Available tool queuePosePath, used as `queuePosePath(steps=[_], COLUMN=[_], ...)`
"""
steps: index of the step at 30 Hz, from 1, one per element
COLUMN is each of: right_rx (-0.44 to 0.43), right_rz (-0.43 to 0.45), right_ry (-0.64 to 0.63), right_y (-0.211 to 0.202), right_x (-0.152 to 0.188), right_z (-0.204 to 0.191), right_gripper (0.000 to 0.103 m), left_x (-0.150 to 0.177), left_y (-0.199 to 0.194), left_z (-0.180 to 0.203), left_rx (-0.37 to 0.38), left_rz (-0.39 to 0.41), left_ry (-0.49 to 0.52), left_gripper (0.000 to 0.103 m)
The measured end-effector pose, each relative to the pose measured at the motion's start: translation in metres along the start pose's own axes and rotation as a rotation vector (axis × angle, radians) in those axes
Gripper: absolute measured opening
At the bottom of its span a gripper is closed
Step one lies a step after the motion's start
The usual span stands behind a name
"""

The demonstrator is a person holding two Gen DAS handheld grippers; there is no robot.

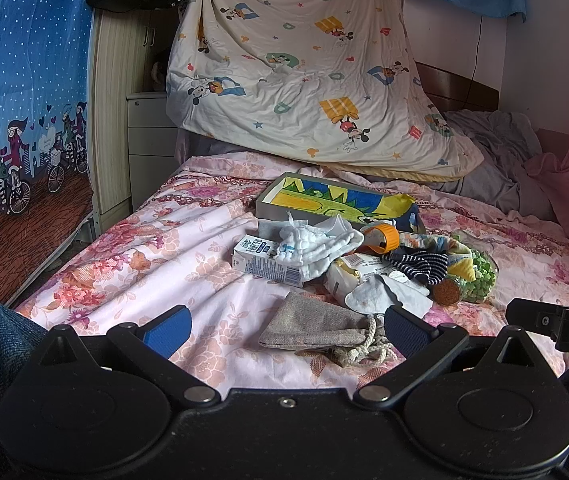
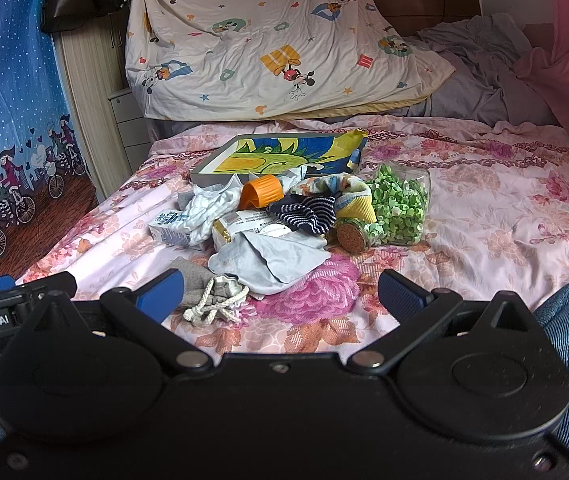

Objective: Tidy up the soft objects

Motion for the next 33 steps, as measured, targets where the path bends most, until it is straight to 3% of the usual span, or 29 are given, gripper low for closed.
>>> queuePosePath(steps=[13,20,23,33], right_rx=[-0.001,0.004,0.0,-0.052], right_rz=[0.0,-0.014,-0.031,-0.058], right_ry=[0.0,0.04,0.062,-0.029], right_y=[0.0,-0.001,0.001,0.008], right_x=[0.0,0.0,-0.001,-0.037], right_z=[0.0,0.001,0.002,0.005], right_gripper=[0.103,0.103,0.103,0.103], left_x=[0.0,-0.002,-0.002,-0.038], left_y=[0.001,0.01,0.016,0.054], left_z=[-0.001,-0.007,0.001,0.023], left_rx=[-0.001,0.036,0.05,0.133], left_rz=[-0.009,-0.089,-0.158,-0.293], left_ry=[-0.004,-0.04,-0.039,0.145], left_gripper=[0.102,0.102,0.102,0.102])
Point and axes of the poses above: each gripper's, at about its wrist camera, not at the fingertips, and y roughly the way its jaws point, z to its right, x to its underside, the point moved 9 cm from there along y, roughly the way its jaws point, and after that the axes turned 7 degrees about -y, right-handed, at the moved point
